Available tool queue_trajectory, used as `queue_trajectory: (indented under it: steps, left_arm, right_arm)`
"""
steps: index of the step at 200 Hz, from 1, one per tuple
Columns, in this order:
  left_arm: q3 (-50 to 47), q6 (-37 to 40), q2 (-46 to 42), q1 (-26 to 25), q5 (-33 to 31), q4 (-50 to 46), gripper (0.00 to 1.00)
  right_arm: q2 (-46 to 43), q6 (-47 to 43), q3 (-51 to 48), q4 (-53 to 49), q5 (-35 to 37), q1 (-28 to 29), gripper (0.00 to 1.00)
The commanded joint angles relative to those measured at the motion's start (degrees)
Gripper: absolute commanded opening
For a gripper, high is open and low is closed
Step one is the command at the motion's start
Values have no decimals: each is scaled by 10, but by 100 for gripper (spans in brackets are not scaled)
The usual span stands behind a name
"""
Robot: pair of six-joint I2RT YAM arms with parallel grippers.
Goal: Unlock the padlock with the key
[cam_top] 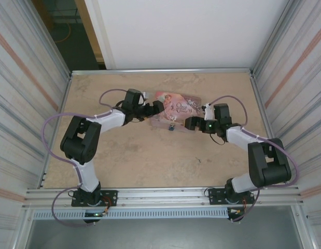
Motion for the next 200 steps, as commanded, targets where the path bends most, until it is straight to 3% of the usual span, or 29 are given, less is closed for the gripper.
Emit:
queue_trajectory:
  steps: [1, 60, 113, 173, 200]
  left_arm:
    - [3, 10, -18, -15, 57, 22, 99]
    - [23, 18, 4, 3, 52, 10, 99]
    - [23, 38, -16, 26, 45, -15, 99]
    - [-67, 61, -138, 50, 15, -31, 99]
    - [-137, 68, -219, 49, -8, -35, 99]
  right_arm:
    - [-27, 35, -18, 42, -34, 41, 100]
    - [-40, 49, -29, 7, 24, 73, 99]
    - [-92, 36, -2, -125, 137, 74, 99]
    - [-198, 26, 22, -352, 246, 79, 100]
    - [-220, 40, 27, -448, 263, 90, 91]
